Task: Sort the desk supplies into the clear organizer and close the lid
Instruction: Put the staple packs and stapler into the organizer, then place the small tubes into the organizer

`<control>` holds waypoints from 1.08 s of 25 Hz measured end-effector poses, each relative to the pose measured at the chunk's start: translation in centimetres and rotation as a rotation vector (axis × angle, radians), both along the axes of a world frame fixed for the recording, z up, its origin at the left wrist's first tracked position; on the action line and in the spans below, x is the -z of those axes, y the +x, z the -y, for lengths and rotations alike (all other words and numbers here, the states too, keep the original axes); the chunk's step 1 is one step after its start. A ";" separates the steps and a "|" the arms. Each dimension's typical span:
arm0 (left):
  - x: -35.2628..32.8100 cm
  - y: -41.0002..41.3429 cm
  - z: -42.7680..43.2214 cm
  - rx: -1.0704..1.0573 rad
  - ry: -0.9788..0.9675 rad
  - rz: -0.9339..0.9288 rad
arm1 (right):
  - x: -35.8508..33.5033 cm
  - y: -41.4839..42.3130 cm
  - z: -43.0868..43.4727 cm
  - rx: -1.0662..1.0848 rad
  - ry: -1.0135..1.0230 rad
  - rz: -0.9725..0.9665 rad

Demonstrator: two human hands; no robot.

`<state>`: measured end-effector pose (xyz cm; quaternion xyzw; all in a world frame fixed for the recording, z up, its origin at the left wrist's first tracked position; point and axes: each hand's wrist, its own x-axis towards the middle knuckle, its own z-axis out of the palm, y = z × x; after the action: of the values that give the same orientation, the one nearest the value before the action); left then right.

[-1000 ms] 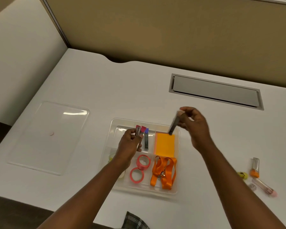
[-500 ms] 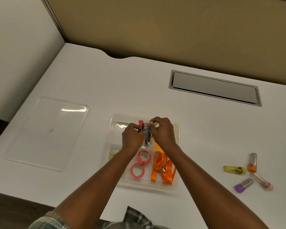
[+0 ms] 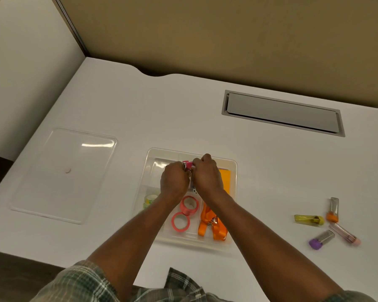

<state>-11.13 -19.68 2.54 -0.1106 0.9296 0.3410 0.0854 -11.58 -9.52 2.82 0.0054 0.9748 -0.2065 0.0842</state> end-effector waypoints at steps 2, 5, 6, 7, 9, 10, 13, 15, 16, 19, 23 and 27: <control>0.3 0.1 -0.1 0.037 -0.035 0.015 | -0.1 0.2 -0.2 -0.010 -0.006 0.007; 0.5 0.6 -0.5 0.042 -0.064 0.039 | -0.4 0.6 -1.2 -0.006 -0.044 0.006; 0.4 0.8 -0.7 0.037 -0.074 0.038 | -0.5 0.8 -1.7 0.002 -0.061 -0.003; 0.3 1.0 -1.0 0.032 -0.089 0.025 | -0.7 1.1 -2.3 0.016 -0.082 -0.013; -0.1 1.6 -1.9 0.013 -0.115 -0.038 | -1.0 1.7 -3.7 0.047 -0.122 -0.042; -0.3 1.8 -2.5 0.004 -0.109 -0.072 | -1.2 2.1 -4.5 0.052 -0.130 -0.057; -0.9 2.7 -5.3 0.058 -0.067 -0.125 | -2.0 3.5 -7.4 0.047 -0.122 -0.082; -1.1 3.5 -7.6 0.132 -0.033 -0.134 | -2.4 4.7 -9.8 0.067 -0.123 -0.075; -1.1 3.9 -8.8 0.172 -0.010 -0.137 | -2.6 5.5 -11.1 0.086 -0.128 -0.075; -0.7 5.5 -12.9 0.300 0.009 -0.151 | -3.1 8.1 -15.8 0.144 -0.132 -0.061; 0.2 7.9 -19.5 0.429 0.001 -0.145 | -2.9 12.5 -23.0 0.180 -0.099 -0.053; 1.4 9.8 -25.4 0.567 -0.006 -0.123 | -1.9 16.7 -29.6 0.226 -0.025 -0.042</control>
<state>-1.34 5.74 1.11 0.1743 0.9279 0.3069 0.1204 5.11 20.09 4.70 0.1099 0.9668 -0.2271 0.0398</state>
